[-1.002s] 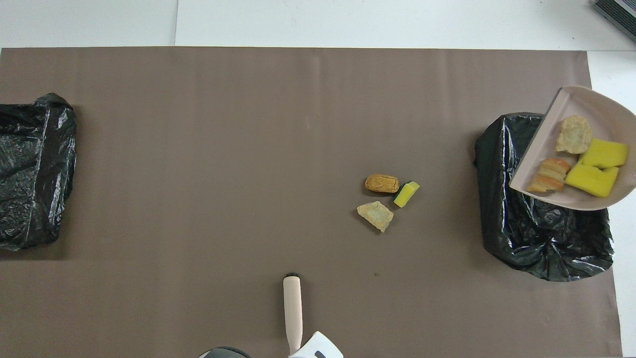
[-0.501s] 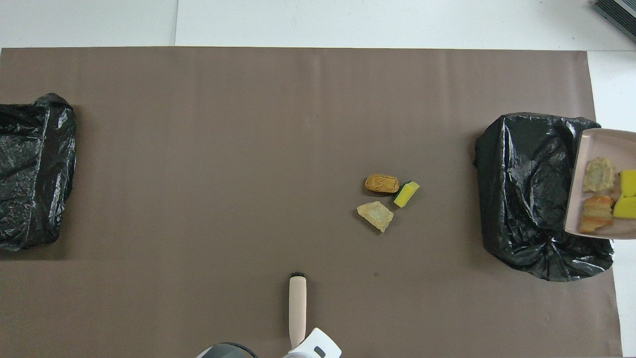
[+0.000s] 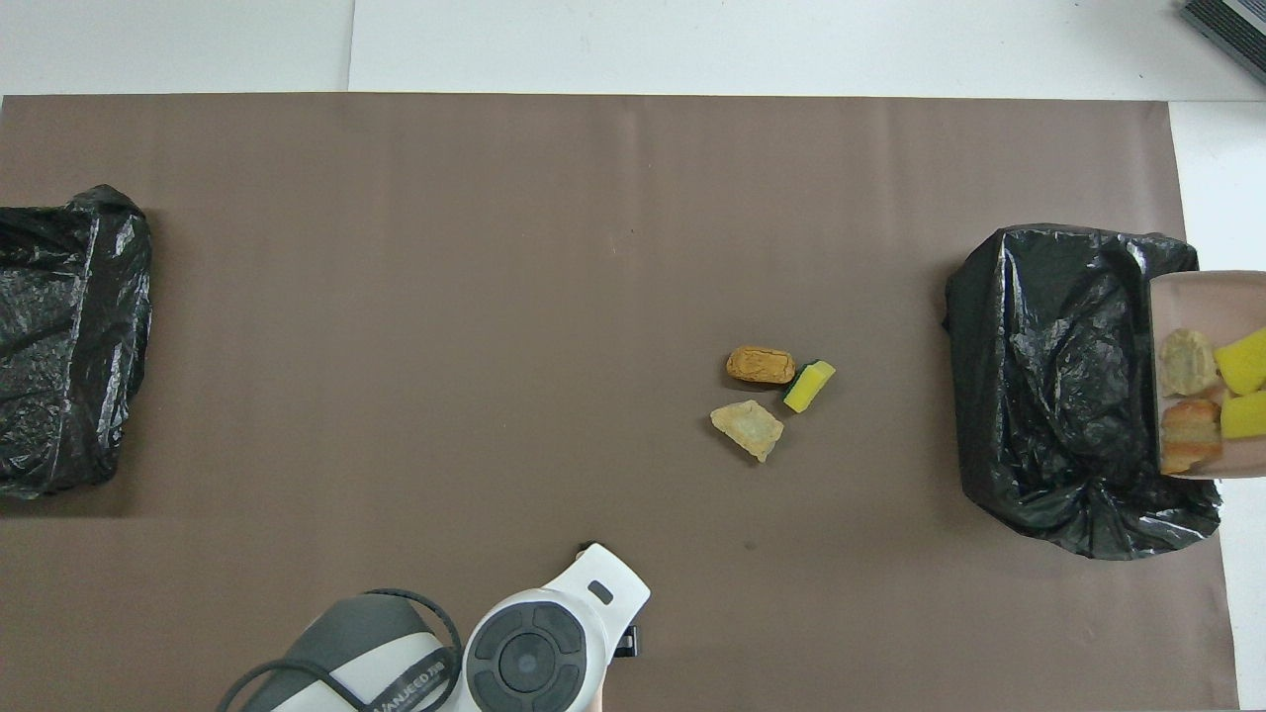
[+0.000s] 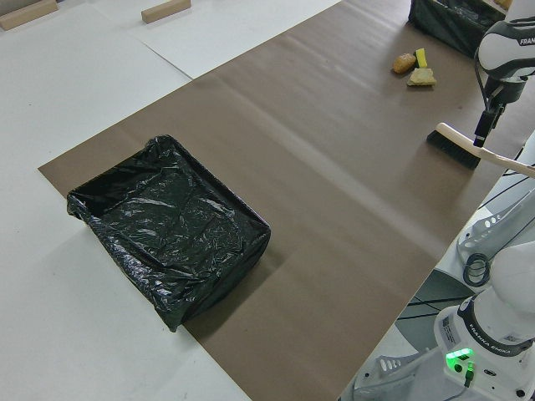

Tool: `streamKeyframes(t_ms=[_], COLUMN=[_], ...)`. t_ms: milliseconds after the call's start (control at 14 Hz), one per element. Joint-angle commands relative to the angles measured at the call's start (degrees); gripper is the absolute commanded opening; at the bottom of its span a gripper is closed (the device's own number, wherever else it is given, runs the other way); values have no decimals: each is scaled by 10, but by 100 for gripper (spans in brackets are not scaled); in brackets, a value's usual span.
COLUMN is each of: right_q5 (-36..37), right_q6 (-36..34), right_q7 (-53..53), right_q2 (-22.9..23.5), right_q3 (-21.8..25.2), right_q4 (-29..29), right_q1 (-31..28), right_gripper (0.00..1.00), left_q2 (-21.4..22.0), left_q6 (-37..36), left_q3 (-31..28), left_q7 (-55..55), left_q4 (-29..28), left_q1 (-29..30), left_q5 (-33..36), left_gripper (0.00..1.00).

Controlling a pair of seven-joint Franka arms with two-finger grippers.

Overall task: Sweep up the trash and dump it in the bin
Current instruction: 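Tip the dustpan into the bin while the left gripper drops the brush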

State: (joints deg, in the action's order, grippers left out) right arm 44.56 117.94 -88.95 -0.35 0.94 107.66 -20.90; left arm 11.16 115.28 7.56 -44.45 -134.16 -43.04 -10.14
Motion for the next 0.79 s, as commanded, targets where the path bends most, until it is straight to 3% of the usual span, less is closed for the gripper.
streamKeyframes(t_ms=[0,215,429,572,715], right_q5=[32,40,47,26,-57], right_q6=[1,-2,-24,-74,-127], right_q7=[-18,-18,-38,-33,-30], right_q2=[-8,-8,-16,-25,-33], right_q3=[-4,-3,-4,-5,-2], right_q4=[6,5,-14,-52,-95], right_q1=[16,16,16,16,16], right_gripper=[0,0,0,0,0], left_q2=[-2,-8,-45,-65,-66], left_q6=[-70,-94,-167,-178,-213], left_q3=[4,4,3,3,3], left_q7=[64,178,225,265,306], left_q4=[81,175,279,330,372], left_q1=[65,146,190,242,282], left_q5=[44,59,121,121,115], left_gripper=[100,100,100,100,100])
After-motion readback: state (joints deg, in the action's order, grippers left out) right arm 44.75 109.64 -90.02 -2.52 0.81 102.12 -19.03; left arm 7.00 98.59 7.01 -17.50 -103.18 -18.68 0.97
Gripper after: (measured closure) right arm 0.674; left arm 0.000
